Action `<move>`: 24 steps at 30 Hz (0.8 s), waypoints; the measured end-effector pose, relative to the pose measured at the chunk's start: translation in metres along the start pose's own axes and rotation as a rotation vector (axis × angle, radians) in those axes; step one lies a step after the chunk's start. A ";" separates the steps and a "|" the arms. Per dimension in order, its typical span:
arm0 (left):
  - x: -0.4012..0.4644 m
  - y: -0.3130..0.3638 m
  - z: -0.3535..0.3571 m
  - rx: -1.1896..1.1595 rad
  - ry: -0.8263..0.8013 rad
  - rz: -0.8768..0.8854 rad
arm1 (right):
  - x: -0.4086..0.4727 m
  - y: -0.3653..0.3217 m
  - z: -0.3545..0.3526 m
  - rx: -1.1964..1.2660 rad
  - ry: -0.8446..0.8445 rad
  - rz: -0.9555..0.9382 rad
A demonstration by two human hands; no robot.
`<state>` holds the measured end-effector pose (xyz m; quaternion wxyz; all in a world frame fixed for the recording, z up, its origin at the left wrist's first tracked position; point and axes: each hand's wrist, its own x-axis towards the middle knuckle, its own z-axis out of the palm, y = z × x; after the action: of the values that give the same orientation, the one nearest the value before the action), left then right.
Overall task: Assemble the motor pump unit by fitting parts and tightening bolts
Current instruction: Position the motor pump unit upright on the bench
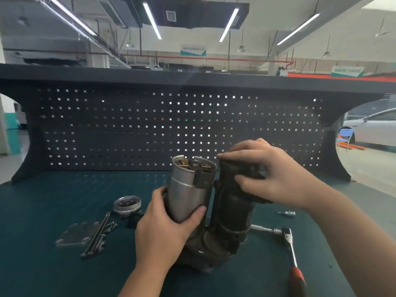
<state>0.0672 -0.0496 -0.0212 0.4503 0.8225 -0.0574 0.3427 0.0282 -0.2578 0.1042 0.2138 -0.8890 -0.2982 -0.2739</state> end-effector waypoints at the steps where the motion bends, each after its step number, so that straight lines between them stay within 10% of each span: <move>1: -0.001 0.001 0.000 0.001 -0.003 0.000 | 0.002 0.001 0.003 0.022 0.010 0.021; 6: -0.004 0.003 0.004 0.076 0.035 0.016 | 0.008 0.001 0.016 0.468 0.074 0.247; 14: -0.003 0.002 0.006 0.071 0.042 0.001 | 0.014 -0.026 0.036 0.328 0.422 0.314; 24: 0.000 -0.003 0.005 -0.005 0.051 -0.035 | 0.030 -0.032 0.049 0.384 0.408 0.448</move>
<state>0.0707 -0.0515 -0.0255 0.4597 0.8132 -0.0327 0.3554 0.0449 -0.1960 0.0924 0.4870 -0.8029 -0.0931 -0.3310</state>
